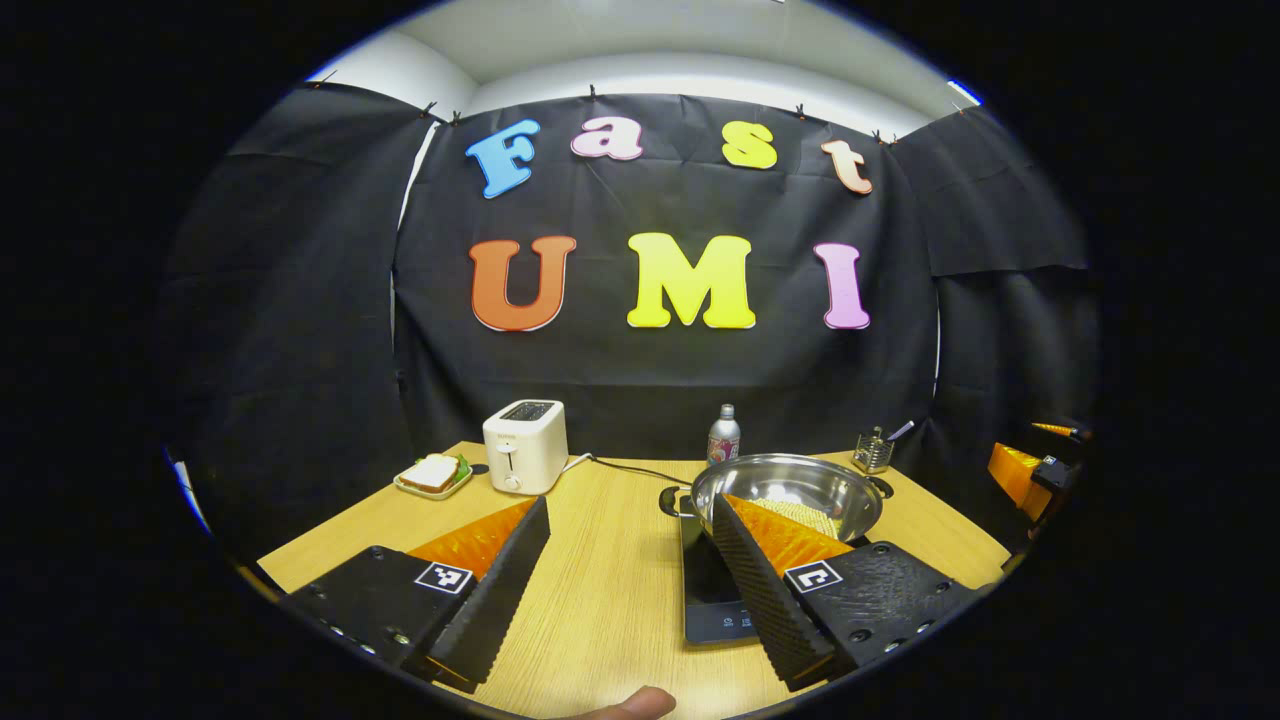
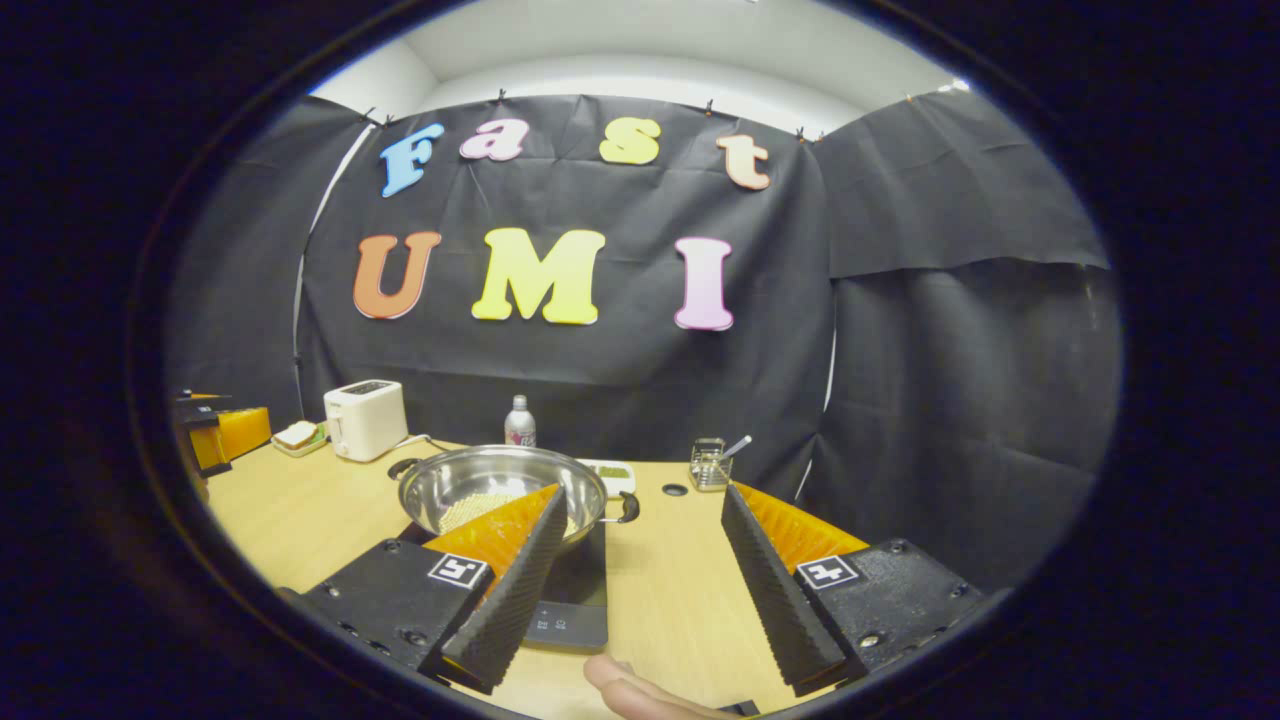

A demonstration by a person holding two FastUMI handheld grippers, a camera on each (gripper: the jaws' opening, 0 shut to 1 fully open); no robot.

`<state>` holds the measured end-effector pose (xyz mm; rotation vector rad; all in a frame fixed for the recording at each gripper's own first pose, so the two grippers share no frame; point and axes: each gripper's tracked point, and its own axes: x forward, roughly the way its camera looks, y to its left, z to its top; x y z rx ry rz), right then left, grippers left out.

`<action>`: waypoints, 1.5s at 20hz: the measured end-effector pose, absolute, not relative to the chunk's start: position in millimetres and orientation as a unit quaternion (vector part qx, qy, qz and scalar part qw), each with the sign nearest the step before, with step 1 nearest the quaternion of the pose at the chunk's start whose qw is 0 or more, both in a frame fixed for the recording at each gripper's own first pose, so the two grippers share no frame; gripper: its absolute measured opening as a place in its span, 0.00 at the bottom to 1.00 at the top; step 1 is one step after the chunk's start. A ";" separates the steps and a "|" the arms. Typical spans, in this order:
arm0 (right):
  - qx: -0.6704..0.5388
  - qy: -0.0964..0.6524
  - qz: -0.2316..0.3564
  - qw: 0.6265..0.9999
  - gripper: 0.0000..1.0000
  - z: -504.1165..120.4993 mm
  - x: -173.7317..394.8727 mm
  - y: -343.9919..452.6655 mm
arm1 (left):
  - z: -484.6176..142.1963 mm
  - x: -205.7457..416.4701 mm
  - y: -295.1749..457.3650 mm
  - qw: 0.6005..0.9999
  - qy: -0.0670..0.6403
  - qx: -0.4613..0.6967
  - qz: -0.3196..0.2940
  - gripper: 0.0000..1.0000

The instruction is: First push the handle of the pot to place it horizontally, then grasp the pot with both hands and set it on the induction cooktop.

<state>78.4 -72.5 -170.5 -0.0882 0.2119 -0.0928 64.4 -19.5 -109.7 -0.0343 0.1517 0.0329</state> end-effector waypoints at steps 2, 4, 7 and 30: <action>-0.034 0.091 -0.046 0.994 0.99 -147.8 57.8 -72.8 | -94.0 47.2 -14.5 0.998 0.064 -0.016 0.021 0.98; -0.029 0.075 -0.045 0.996 0.99 -125.0 40.9 -74.0 | -74.2 31.9 -12.0 0.998 0.049 -0.017 0.023 0.97; -0.025 0.047 -0.048 0.997 0.99 -91.3 19.4 -74.7 | -51.9 11.4 -10.7 0.999 0.035 -0.019 0.022 0.97; -0.040 0.010 -0.067 0.997 0.99 -44.7 -40.7 -78.1 | -26.0 -28.8 -30.5 1.000 -0.010 -0.002 -0.005 0.97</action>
